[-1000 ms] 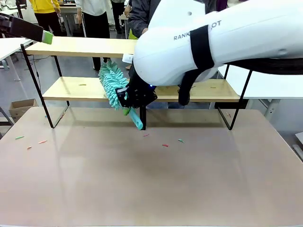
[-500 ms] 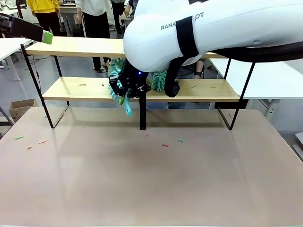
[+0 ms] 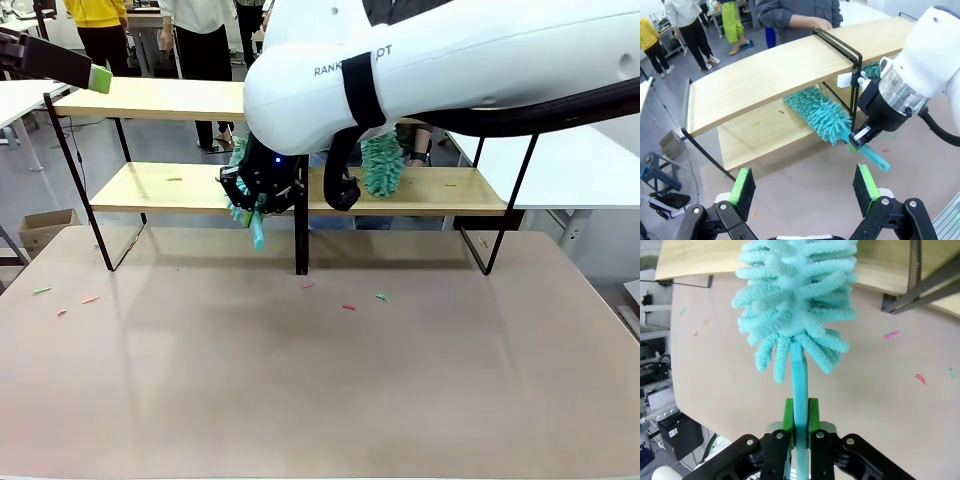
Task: Clean the shelves.
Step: Clean another randomly selected level of the Shelf with the Duster.
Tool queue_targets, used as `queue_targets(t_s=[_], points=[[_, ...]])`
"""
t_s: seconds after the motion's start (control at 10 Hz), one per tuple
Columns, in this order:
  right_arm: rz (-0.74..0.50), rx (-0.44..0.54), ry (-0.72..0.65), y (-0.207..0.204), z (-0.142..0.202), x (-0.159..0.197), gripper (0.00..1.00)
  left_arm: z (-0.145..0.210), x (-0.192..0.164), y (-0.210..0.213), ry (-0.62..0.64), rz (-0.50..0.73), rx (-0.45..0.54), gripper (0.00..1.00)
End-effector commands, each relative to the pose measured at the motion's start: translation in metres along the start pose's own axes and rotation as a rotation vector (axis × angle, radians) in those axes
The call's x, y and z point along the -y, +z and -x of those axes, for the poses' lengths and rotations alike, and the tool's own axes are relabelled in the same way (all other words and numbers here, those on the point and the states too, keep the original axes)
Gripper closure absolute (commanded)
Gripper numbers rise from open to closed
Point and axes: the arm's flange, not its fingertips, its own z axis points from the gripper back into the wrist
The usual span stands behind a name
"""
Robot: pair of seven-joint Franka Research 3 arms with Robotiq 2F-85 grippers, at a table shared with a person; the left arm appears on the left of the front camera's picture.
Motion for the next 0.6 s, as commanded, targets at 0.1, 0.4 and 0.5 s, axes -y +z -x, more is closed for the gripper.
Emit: queue_targets(t_s=[0.1, 0.4, 0.5], points=[[-0.04, -0.012, 0.089, 0.002, -0.015, -0.02, 0.88, 0.003, 0.0, 0.0, 0.003, 0.0, 0.008, 0.0], [-0.183, -0.17, 0.22, -0.012, -0.021, -0.023, 0.88, 0.003, 0.0, 0.0, 0.003, 0.0, 0.008, 0.0], [-0.216, -0.185, 0.242, -0.013, -0.022, -0.022, 0.88, 0.003, 0.0, 0.0, 0.003, 0.0, 0.008, 0.0]])
